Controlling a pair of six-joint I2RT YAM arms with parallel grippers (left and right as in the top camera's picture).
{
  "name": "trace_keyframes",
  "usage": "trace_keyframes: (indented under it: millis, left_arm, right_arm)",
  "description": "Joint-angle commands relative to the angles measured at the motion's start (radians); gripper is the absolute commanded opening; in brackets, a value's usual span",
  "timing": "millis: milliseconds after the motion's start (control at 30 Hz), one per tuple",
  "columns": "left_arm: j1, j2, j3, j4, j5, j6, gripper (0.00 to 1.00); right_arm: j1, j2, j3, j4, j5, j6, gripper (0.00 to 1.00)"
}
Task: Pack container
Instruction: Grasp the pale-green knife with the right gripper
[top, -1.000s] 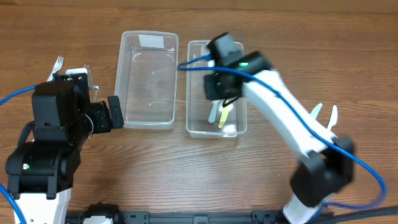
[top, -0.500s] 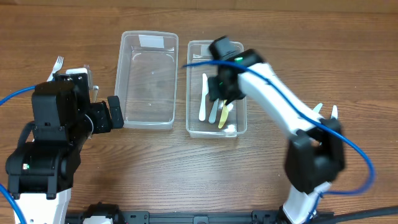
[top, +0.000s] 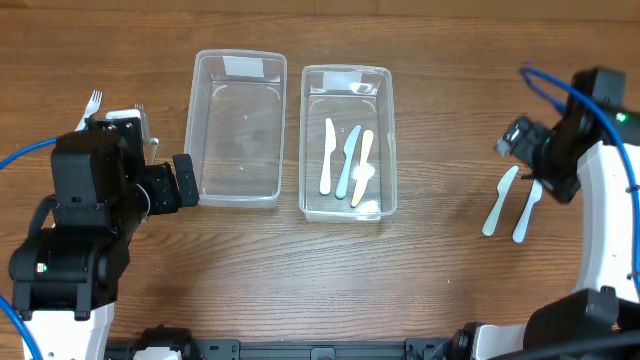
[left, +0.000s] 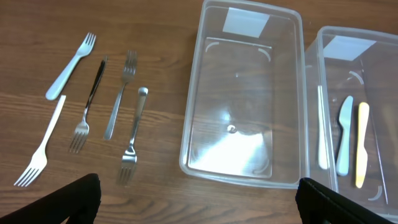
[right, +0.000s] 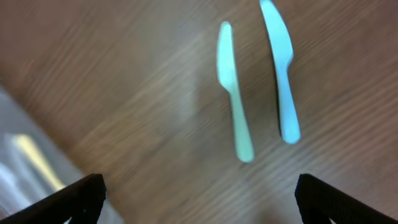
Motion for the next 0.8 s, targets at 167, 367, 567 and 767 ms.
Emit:
trace_keyframes:
  millis: [167, 367, 567, 767]
  left_arm:
    - [0.005, 0.0, 0.024, 0.003, 0.018, 0.005, 1.0]
    - [0.005, 0.0, 0.024, 0.004, 0.018, 0.005, 1.0]
    - [0.005, 0.0, 0.024, 0.004, 0.017, 0.005, 1.0]
    - [0.005, 0.0, 0.024, 0.004, 0.017, 0.005, 1.0]
  right_arm:
    - [0.001, 0.003, -0.324, 0.218, -0.001, -0.014, 1.0]
    - [0.001, 0.003, -0.452, 0.36, -0.001, -0.013, 1.0]
    - [0.001, 0.029, -0.511, 0.431, 0.0, -0.013, 1.0]
    - [0.001, 0.111, -0.514, 0.457, -0.001, -0.018, 1.0]
